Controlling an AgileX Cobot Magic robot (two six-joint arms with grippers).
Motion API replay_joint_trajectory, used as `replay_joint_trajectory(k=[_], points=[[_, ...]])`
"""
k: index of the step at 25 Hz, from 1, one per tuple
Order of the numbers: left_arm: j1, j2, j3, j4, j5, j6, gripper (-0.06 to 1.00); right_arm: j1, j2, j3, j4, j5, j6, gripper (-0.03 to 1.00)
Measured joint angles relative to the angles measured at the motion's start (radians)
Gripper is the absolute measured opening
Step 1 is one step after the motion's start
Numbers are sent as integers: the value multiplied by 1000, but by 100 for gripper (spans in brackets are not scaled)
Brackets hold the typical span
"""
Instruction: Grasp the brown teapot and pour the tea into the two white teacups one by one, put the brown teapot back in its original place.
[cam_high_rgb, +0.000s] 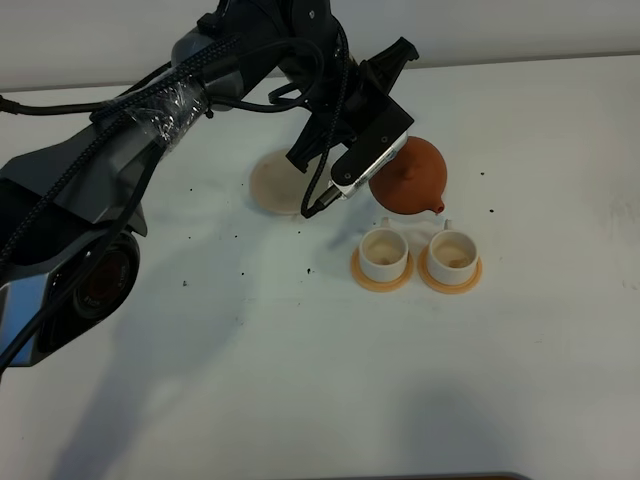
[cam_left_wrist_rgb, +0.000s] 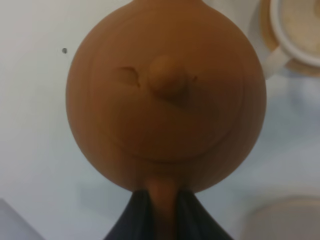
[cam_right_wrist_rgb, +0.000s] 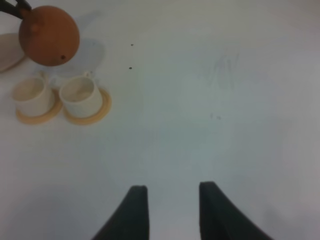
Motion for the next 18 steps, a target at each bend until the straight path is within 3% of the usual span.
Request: replay_joint_trajectory(k=[18], points=[[-46,0,0,39,4,7,12,0,0,0,0,0,0,24]])
